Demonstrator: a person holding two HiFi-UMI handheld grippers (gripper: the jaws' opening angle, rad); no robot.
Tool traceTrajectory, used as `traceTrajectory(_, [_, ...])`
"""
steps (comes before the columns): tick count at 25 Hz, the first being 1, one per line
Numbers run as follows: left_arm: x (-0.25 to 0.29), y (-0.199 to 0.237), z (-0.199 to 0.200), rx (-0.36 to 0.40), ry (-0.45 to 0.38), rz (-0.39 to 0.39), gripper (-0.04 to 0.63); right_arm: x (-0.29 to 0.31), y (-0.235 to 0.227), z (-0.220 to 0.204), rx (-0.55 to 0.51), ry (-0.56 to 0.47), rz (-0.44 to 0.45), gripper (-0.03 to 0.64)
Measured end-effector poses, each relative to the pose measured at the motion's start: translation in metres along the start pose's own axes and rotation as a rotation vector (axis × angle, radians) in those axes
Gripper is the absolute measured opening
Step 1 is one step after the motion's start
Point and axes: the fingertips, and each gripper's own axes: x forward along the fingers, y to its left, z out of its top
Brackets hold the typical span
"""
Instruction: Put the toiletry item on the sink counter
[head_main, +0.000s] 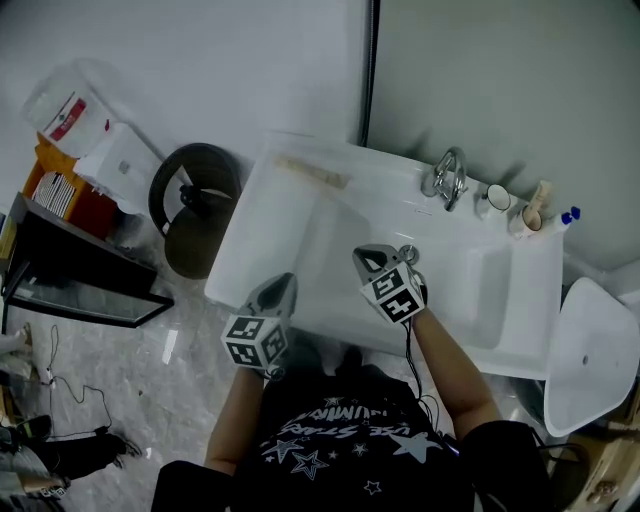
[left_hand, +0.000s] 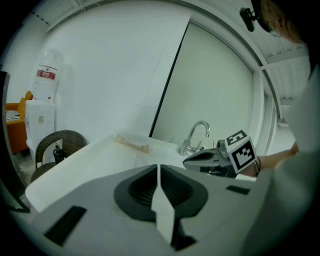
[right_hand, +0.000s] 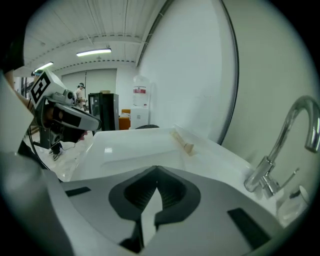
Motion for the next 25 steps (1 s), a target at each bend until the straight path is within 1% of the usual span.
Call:
traceTrajectory(4, [-0.004, -0.012, -0.016, 0.007, 0.033, 0.004, 0.031, -0.010, 0.001, -0.011, 0.062, -0.018, 0.017, 0.014])
traceTrajectory(8, [-0.005, -0.023, -0.026, 0.022, 0.052, -0.019, 0.031, -0.018, 0.001, -0.018, 0.092, -0.035, 0.009, 0.014])
traceTrajectory(12, [-0.013, -0.030, -0.030, 0.027, 0.042, -0.044, 0.031, -0.025, 0.010, -0.029, 0.117, -0.021, -0.007, 0.014])
traceTrajectory(15, [-0.028, -0.031, -0.034, 0.020, 0.037, -0.056, 0.031, -0.030, 0.020, -0.036, 0.109, -0.018, -0.030, 0.014])
traceTrajectory(18, [-0.046, -0.036, -0.042, 0.008, 0.040, -0.079, 0.031, -0.047, 0.036, -0.034, 0.127, -0.018, -0.054, 0.014])
traceTrajectory(21, [-0.064, -0.042, -0.052, 0.014, 0.042, -0.098, 0.031, -0.064, 0.055, -0.037, 0.128, -0.005, -0.066, 0.014])
traceTrajectory(25, [-0.088, -0.054, -0.058, 0.025, 0.018, -0.118, 0.031, -0.085, 0.073, -0.041, 0.135, -0.017, -0.104, 0.014])
